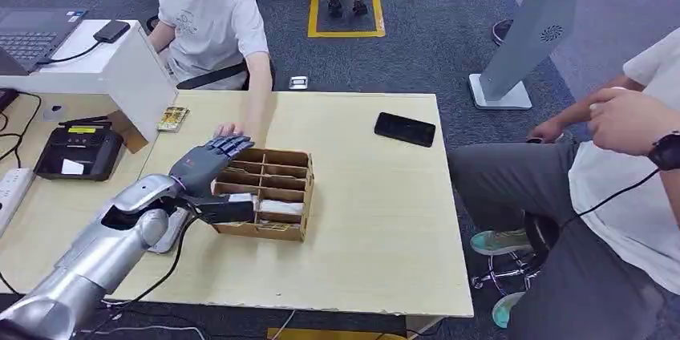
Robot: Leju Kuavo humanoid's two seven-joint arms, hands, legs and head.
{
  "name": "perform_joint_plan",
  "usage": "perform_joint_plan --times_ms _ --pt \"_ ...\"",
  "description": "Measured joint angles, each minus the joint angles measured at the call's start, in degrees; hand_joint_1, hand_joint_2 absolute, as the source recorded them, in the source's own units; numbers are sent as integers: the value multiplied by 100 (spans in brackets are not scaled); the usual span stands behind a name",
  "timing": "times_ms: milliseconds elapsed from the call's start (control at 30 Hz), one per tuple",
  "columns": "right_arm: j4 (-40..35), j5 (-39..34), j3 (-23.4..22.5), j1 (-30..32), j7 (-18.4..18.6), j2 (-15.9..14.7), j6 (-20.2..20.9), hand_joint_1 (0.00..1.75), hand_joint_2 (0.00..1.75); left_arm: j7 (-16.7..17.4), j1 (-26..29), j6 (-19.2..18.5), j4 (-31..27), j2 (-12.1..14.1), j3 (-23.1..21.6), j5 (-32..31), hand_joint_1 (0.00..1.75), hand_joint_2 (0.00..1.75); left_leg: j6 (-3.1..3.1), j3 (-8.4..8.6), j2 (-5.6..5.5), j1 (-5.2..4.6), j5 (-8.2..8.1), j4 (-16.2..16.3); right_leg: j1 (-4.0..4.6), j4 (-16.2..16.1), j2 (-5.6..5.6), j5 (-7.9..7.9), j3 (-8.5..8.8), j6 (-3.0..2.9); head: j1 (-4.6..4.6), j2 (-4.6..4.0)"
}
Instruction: Pass the card to the sensor for recognition and then transmit it.
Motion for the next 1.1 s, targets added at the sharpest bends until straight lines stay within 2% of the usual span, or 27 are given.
perform_joint_plan --times_ms 267,433,533,733,1100 --pt "0 0 7 -11 0 0 0 0 0 -22 -3 -46 -68 116 -88 245 0 175 0 0 0 2 0 0 0 0 1 1 -1 -1 2 0" --pt "0 0 7 -12 0 0 11 0 0 -212 -2 -348 -505 468 -155 993 0 175 -1 -2 3 6 1 0 1 0 4 2 -7 -3 2 0" --pt "0 0 7 -13 0 0 7 0 0 -147 -2 -341 -823 648 -162 1005 0 175 -1 -4 1 5 1 -1 1 0 1 1 -7 -3 0 0" --pt "0 0 7 -12 0 0 0 0 0 -116 -2 -319 -1119 837 -181 1058 0 175 -1 -6 3 4 1 -1 1 0 4 2 -9 -4 0 0" --pt "0 0 7 -14 0 0 0 0 0 -116 -3 -358 -1392 1038 -192 1189 0 175 -1 -6 2 4 1 -1 0 0 3 3 -10 -5 0 0"
